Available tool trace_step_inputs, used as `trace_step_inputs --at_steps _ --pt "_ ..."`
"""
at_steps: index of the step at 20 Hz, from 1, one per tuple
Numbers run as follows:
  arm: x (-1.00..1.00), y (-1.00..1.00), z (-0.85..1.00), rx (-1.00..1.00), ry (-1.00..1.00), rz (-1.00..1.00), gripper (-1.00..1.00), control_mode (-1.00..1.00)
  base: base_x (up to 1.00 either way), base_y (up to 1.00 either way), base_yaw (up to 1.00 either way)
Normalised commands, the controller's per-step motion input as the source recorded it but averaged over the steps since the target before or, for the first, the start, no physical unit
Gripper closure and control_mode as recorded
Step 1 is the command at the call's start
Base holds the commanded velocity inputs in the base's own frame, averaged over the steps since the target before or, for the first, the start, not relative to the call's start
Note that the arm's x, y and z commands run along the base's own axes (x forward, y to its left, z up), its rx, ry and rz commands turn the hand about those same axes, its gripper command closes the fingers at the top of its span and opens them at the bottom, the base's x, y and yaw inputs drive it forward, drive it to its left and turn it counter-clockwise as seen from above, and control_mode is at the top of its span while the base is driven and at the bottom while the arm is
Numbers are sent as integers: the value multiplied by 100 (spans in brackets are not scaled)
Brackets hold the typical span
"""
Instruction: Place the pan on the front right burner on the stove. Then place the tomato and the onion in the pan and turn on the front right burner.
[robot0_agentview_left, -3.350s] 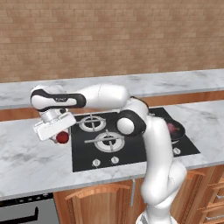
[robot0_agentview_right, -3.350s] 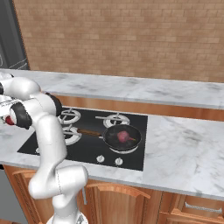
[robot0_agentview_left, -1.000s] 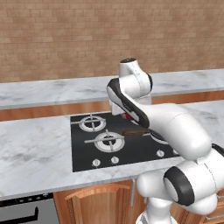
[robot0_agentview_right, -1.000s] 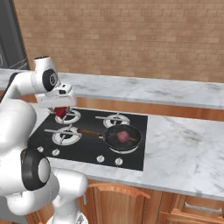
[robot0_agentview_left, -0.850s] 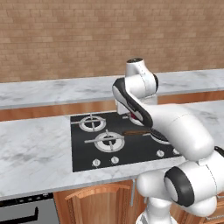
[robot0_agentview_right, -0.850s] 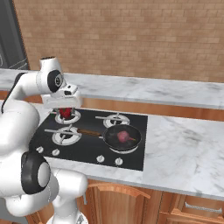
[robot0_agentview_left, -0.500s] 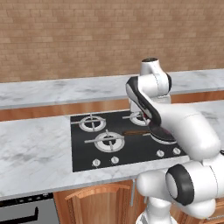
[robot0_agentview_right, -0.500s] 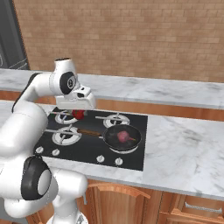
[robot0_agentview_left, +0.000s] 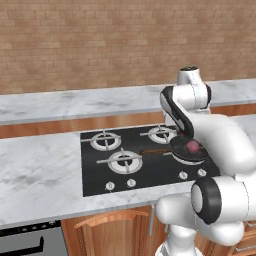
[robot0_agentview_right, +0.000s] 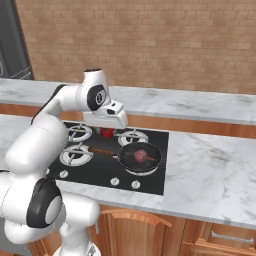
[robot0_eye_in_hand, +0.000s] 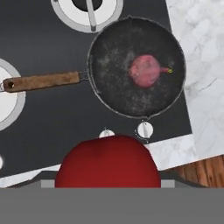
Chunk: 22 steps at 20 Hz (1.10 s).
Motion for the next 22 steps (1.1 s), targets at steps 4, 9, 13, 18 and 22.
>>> trace_step_inputs --at_steps 4,9,13,18,22 --pt "16 -27 -34 4 0 -3 100 -100 0 0 0" --pt "14 -28 -36 4 0 -2 100 -100 0 0 0" --pt "16 -20 -38 4 0 -1 100 -100 0 0 0" --pt "25 -3 -43 3 0 0 100 -100 0 0 0" --pt "26 -3 -38 1 0 -1 100 -100 0 0 0"
